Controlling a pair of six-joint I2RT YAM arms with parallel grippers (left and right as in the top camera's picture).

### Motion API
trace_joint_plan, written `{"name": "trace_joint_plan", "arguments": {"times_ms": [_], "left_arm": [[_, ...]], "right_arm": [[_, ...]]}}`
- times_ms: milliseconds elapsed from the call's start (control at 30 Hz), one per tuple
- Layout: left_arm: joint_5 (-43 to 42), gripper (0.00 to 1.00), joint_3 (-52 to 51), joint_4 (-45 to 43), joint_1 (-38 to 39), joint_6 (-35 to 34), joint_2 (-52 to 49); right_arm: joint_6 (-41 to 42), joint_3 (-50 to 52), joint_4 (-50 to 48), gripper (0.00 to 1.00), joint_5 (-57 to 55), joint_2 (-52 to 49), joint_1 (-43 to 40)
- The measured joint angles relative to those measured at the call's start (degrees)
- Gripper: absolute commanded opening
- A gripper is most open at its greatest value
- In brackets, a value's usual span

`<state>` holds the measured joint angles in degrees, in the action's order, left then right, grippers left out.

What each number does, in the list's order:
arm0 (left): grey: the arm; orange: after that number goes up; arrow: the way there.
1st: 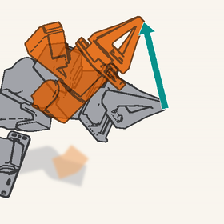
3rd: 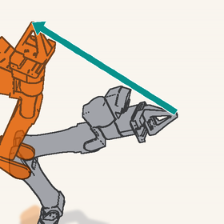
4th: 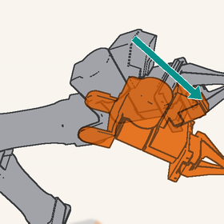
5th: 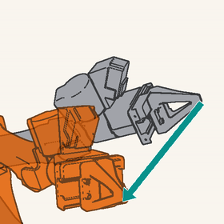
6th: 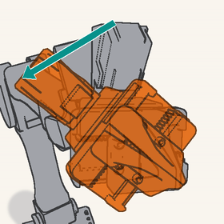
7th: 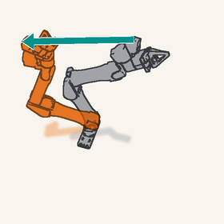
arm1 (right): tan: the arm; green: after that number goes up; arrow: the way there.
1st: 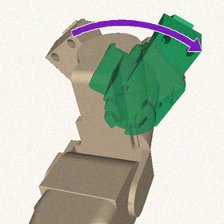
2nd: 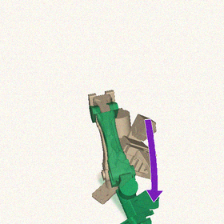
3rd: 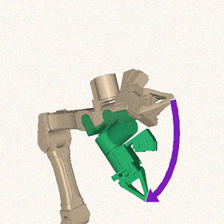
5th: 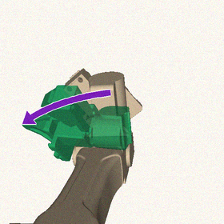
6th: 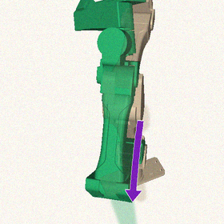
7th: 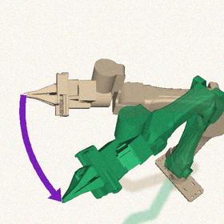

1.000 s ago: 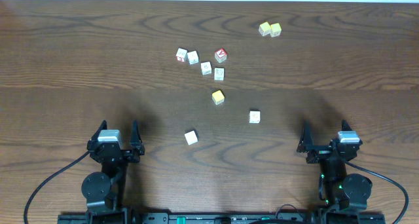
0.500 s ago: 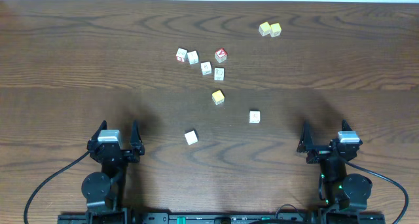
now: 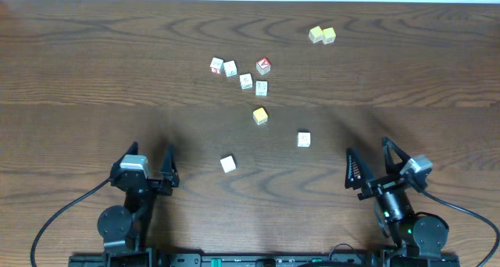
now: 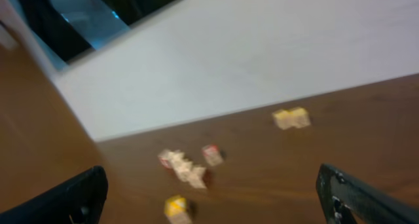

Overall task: Lift 3 blocks
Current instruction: 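Move the right gripper over the white block near table center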

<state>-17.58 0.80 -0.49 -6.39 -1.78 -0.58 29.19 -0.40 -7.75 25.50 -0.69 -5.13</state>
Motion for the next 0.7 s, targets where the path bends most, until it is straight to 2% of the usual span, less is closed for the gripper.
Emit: {"name": "trace_joint_plan", "arguments": {"times_ms": [67,167,233,333,400,533,600,700], "left_arm": [[-2.1,0.78,0.0,-0.2,0.0,-1.2,0.0],[-7.2,0.78,-0.1,-3.0,0.0,-2.8,0.0],[-10.2,0.78,0.9,-4.1,0.0,-4.7,-0.1],[-11.7,0.78,5.7,0.5,0.0,-6.3,-2.3],[-12.3,0.78,12.5,8.1,0.0,-6.1,-7.1],[-12.6,0.78,28.4,24.6,0.0,-3.2,-22.6],[-12.7,0.78,35.1,31.8,0.0,-1.9,-30.5],[-14.1,0.78,42.6,35.5,0.0,-0.8,-40.9]], "right_arm": [[5.3,0.0,-4.7,0.99,0.9,0.0,0.0],[7.5,-0.5,-13.9,0.99,1.5,0.0,0.0],[7.2,-2.6,-11.1,0.99,1.6,-0.2,0.0],[3.9,-10.2,3.3,0.99,1.8,-3.8,0.0],[1.0,-16.2,11.3,0.99,2.4,-8.3,0.0],[-5.6,-31.5,27.2,0.99,4.2,-22.0,0.0],[-8.7,-39.8,39.5,0.99,5.0,-29.3,0.0],[-15.0,-53.6,55.3,0.99,7.2,-42.9,0.0]]}}
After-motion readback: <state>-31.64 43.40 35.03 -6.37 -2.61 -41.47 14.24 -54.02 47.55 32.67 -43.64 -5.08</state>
